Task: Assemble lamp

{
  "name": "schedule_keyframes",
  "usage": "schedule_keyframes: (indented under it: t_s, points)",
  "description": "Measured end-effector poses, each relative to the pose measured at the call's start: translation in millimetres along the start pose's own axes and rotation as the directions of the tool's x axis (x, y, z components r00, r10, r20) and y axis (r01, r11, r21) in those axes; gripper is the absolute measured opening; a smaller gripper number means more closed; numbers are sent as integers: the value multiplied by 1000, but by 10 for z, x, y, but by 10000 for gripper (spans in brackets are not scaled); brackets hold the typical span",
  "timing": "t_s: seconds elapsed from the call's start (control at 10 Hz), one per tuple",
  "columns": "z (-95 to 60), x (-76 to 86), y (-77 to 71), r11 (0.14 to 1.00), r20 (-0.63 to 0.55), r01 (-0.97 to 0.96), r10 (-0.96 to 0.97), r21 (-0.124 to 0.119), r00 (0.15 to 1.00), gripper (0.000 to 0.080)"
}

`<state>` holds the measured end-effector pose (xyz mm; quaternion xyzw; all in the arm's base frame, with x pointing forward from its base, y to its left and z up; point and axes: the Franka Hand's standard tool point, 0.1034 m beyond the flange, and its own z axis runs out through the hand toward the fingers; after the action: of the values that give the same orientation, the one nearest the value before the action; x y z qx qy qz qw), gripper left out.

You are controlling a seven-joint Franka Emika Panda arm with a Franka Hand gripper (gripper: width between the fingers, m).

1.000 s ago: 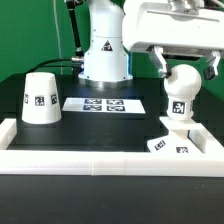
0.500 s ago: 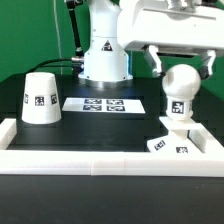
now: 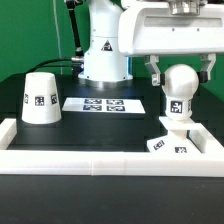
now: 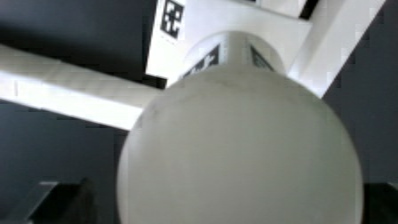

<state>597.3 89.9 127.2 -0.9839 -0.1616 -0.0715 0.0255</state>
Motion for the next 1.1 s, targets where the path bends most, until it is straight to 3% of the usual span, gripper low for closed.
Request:
schedule_keyframes:
  t_s: [0.2,0.5,0.6,1.1]
  points:
    - [34,6,-20,1000,82,-3,1,23,997,699]
    - [55,11,-2,1000,77,-5,3,22,997,699]
    - [68,4,1,1000,79,-6,4,22,997,585]
    - [68,5,0,999,79,-35,33,20,996,576]
